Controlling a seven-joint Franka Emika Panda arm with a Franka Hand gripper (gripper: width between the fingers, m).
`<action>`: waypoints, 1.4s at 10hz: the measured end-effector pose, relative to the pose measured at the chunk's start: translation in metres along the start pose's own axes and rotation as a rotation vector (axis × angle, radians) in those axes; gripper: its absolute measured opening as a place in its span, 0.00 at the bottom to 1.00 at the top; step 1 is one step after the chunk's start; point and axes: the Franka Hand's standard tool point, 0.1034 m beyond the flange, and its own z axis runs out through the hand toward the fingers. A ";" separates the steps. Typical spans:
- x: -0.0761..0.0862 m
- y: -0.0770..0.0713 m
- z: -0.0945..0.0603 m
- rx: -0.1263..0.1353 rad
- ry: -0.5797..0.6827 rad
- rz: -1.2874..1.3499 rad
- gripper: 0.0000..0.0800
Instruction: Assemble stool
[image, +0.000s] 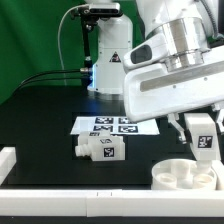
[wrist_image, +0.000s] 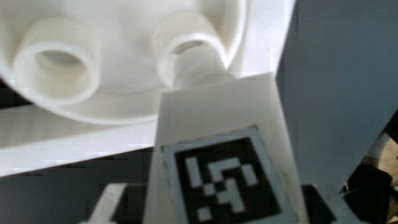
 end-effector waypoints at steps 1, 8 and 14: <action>-0.001 -0.003 0.002 -0.003 0.025 0.000 0.39; -0.004 0.002 0.013 -0.010 0.032 0.008 0.39; -0.017 0.002 0.022 -0.010 0.011 0.008 0.39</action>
Offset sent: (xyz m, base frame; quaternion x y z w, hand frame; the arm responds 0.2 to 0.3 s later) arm 0.0005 -0.0068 -0.0056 -0.0023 0.0054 -0.0088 0.9999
